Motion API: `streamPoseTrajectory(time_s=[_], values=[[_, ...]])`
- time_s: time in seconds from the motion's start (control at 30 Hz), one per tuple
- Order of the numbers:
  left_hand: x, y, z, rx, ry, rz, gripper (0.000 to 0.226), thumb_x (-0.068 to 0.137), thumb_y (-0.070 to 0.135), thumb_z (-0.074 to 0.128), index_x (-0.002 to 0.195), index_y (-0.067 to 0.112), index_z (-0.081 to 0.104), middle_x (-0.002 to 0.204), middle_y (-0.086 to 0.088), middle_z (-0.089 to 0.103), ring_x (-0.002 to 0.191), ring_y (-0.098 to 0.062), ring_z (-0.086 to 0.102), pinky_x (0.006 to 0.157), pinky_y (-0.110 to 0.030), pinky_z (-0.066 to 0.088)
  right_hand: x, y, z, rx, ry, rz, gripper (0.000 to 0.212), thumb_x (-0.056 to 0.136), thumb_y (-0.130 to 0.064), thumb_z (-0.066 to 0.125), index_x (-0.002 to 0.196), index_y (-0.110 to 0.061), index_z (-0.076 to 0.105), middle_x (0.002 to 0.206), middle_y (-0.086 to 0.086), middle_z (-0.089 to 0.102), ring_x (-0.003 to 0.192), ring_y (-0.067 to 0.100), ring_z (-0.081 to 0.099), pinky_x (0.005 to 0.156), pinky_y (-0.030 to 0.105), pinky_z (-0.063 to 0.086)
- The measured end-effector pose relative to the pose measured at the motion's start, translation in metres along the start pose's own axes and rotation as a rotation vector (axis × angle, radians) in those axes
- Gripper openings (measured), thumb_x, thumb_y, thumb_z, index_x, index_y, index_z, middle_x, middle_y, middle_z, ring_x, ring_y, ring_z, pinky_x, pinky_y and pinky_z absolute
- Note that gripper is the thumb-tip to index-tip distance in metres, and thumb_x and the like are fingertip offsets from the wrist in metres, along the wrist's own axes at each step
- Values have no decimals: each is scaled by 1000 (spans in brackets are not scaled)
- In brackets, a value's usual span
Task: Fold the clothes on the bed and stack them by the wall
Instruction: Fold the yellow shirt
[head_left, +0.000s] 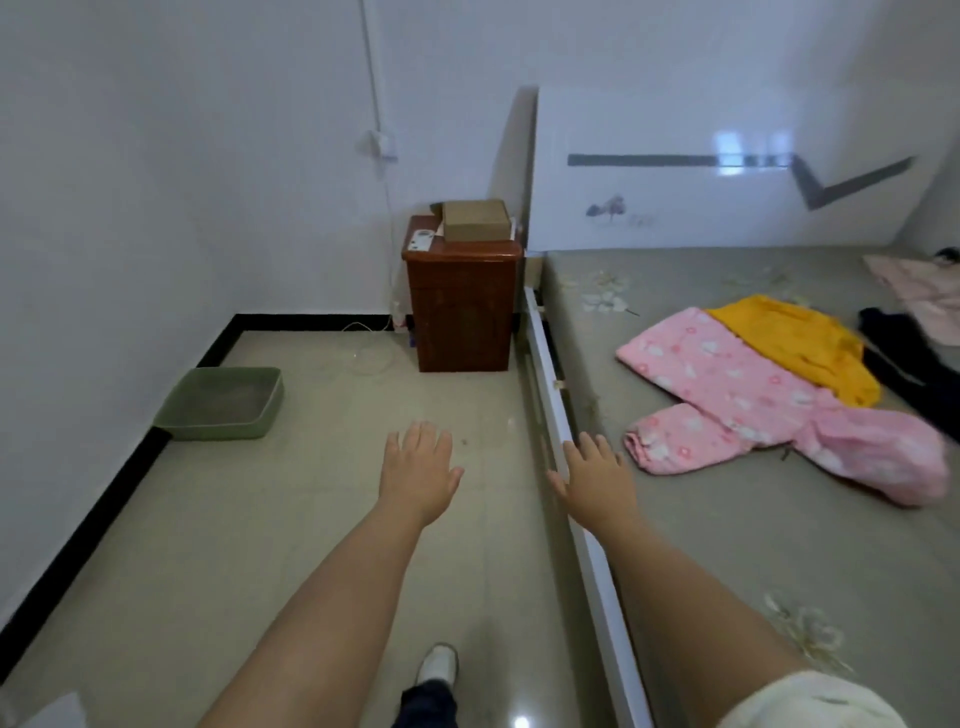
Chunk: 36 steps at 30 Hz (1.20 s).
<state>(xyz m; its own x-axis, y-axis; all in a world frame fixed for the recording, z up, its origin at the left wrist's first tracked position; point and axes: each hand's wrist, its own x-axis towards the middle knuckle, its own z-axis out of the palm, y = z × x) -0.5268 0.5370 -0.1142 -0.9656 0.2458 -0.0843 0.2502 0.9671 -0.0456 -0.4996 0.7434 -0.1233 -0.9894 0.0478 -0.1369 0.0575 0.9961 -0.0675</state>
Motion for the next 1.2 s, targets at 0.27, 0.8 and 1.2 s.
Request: streamPoseTrajectory(time_s=[0.27,0.8,1.2], values=[[240,23,-14,101,-48,259,45,94,42,37,131,17,39,139,-6,35,133,-25,26,107,-42,23,142,82,-14,60,-2,361,52,96,-43,32,140,-16,30,149,5,29,138,21,23,108,35,25],[604,293,-40,202,-111,812,51,97,39,32,142,15,23,151,-6,17,141,-23,11,114,-42,12,350,369,-25,229,-63,887,63,94,-52,32,144,-15,24,154,7,18,142,24,16,110,37,26],[855,453,54,279,-243,1074,49,94,40,34,134,12,37,139,-8,37,129,-21,33,102,-32,28,503,518,22,276,-186,1242,57,94,-48,36,137,-12,35,144,7,36,134,24,30,101,35,34]])
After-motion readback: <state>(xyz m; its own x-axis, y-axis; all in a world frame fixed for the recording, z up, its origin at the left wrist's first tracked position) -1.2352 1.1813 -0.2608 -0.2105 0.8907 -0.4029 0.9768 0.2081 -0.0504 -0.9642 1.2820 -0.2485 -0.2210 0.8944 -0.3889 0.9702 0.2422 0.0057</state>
